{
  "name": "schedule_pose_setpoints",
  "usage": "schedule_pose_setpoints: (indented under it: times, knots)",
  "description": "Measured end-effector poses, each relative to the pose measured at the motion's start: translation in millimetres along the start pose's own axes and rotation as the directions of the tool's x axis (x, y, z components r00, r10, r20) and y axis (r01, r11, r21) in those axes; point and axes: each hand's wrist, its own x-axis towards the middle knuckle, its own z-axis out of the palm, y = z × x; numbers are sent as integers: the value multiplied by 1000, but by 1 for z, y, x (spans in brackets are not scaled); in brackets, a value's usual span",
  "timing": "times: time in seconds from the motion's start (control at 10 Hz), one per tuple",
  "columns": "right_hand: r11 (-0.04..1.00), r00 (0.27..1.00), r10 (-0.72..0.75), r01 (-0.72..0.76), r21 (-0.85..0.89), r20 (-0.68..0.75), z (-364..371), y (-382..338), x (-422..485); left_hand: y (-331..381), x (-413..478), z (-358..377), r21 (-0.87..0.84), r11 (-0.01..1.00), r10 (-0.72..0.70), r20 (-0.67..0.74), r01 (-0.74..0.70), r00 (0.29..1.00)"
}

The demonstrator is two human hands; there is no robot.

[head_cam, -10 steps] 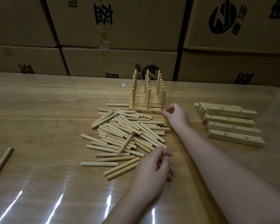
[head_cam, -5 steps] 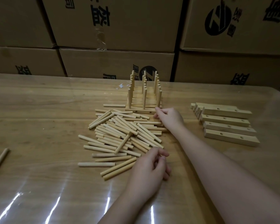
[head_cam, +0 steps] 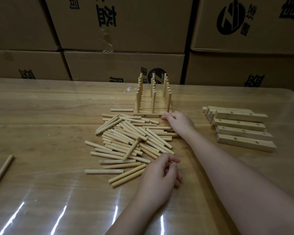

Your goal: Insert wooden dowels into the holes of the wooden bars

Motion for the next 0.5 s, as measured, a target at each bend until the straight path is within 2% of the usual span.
schedule_pose_setpoints:
  times: [0.4,0.5]
  knots:
    - [997,1000,3,0,-76,27,0,-2,1,-4,2,0,1,1000,4,4,-4,1000]
    - [999,999,31,-30,42,-15,-1,-2,1,-1,1,0,-40,999,-10,14,10,1000]
